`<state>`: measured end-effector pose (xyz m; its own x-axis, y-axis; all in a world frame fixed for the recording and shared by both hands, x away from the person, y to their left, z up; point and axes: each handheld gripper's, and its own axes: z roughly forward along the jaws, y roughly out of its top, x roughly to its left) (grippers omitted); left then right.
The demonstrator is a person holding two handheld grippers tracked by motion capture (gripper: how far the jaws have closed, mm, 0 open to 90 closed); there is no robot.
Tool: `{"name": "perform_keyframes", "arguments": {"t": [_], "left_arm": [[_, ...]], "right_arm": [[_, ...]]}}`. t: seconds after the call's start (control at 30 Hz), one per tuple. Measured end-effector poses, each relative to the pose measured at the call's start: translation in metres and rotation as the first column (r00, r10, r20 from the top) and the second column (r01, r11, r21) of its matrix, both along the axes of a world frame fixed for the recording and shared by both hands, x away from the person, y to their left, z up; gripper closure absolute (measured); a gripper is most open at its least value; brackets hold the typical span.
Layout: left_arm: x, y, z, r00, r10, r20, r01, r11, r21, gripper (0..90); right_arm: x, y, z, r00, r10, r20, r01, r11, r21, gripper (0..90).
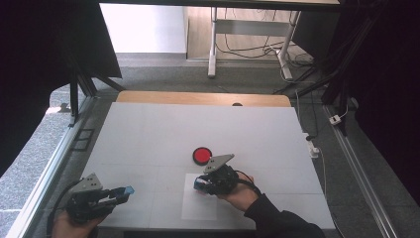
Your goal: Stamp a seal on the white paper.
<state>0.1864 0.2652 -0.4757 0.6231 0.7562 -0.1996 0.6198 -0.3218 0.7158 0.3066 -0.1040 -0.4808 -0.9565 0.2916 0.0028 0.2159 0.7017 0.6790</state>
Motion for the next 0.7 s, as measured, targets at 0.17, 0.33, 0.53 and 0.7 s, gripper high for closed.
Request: {"name": "perform_keyframes", "arguments": {"t": [0.17,0.33,0.53,0.7], "left_arm": [[0.000,0.000,0.000,1.0000,-0.001,-0.002,0.001,1.0000,-0.002,68.1],[0.000,0.000,0.000,1.0000,-0.002,-0.002,0.002,1.0000,-0.003,68.1],[0.000,0.000,0.000,1.0000,-0.005,-0.003,0.005,1.0000,-0.003,68.1],[0.000,0.000,0.000,1.0000,-0.005,-0.001,0.005,1.0000,-0.002,68.2]], "right_arm": [[-0.001,-0.003,0.009,1.0000,0.006,-0.001,-0.006,0.999,0.034,71.0],[-0.002,-0.006,0.019,1.0000,0.006,-0.001,-0.006,0.997,0.073,71.0],[-0.005,-0.009,0.028,1.0000,0.000,0.002,0.000,0.994,0.111,71.0],[-0.006,-0.013,0.037,0.9999,-0.008,-0.007,0.009,0.987,0.161,71.0]]}}
